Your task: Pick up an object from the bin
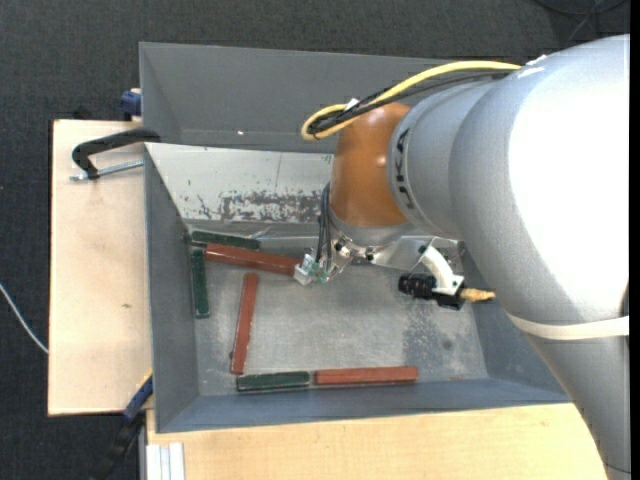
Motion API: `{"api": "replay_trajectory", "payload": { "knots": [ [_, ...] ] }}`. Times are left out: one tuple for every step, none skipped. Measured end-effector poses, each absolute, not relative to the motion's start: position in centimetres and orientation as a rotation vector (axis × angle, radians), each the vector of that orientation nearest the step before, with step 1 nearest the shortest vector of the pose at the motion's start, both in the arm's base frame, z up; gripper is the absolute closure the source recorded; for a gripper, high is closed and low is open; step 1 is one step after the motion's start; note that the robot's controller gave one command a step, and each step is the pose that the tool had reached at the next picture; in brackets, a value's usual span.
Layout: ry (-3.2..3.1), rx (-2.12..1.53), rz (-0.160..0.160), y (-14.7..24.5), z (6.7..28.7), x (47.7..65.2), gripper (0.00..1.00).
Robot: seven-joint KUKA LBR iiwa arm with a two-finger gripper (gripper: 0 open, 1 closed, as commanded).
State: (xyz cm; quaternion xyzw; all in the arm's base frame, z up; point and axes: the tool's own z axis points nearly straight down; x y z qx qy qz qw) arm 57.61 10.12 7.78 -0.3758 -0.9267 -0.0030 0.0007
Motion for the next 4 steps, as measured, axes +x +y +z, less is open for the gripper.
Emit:
{"api": "replay_trajectory", "payload": {
  "knots": [
    [-2.91,-1.18,-0.009,10.1,7.8,57.6,1.0],
    [-2.944,-1.133,0.0,13.8,7.8,58.6,1.0],
    [-2.884,-1.281,-0.008,17.6,7.7,58.2,1.0],
    [-2.861,-1.331,-0.008,18.2,7.7,58.1,1.0]
  ]
}}
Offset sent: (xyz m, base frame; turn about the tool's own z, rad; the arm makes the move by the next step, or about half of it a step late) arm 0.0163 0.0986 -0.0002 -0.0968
